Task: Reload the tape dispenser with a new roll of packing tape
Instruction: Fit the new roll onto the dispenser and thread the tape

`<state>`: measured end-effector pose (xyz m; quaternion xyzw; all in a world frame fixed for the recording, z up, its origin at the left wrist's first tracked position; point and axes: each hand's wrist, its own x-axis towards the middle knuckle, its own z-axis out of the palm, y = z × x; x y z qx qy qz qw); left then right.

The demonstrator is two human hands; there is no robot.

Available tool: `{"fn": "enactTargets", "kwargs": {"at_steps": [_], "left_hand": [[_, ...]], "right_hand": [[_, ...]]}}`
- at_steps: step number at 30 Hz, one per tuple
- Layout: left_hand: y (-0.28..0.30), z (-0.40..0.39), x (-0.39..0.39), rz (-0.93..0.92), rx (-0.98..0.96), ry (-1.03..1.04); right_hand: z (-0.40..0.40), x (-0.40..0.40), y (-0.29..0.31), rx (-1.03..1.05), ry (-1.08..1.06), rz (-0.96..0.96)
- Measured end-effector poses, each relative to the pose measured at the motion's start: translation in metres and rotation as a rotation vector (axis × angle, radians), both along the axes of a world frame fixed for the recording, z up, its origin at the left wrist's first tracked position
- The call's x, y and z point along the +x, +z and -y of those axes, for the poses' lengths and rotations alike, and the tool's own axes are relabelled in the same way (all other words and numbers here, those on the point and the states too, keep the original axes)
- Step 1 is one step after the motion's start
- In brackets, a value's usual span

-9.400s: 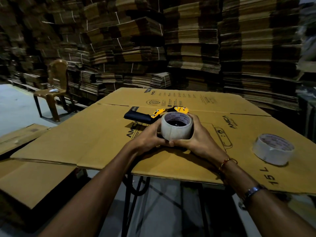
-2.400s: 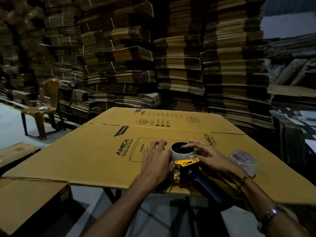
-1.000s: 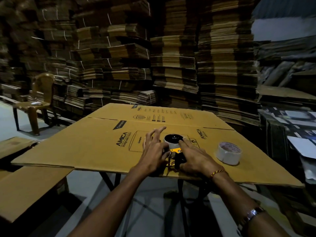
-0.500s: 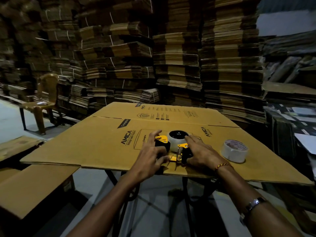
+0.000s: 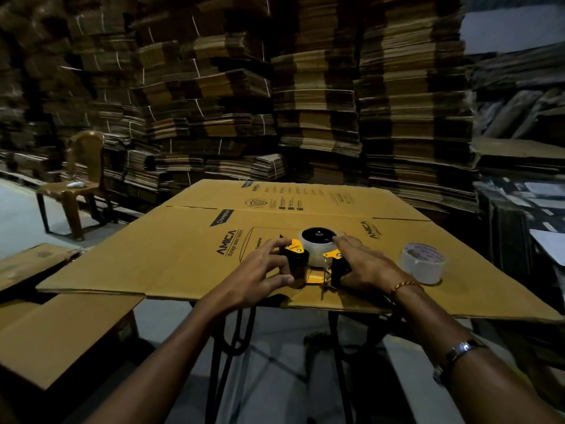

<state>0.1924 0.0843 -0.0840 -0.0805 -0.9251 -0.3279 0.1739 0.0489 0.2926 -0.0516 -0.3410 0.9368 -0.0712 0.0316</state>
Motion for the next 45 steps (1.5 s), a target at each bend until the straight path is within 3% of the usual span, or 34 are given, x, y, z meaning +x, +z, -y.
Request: {"fn": "enactTargets", "kwargs": {"at_steps": [11,22,29,45], "left_hand": [[-0.005,0.021,-0.004,0.035,0.197,-0.045],[0.0,0.024,-0.01,0.042,0.106,0.036],[0.014,0.028,-0.013,0.127,0.076,0.014],[0.012,0.025,-0.009,0.1,0.041,0.003]], "right_hand": [[-0.006,-0.001,0.001,-0.027,0.044,-0.004],[-0.009,-0.002,0.001,-0.05,0.075,0.012],[-0.008,-0.003,0.003,-0.035,0.095,0.035],[-0.009,-0.003,0.001,-0.071,0.127,0.035]]}}
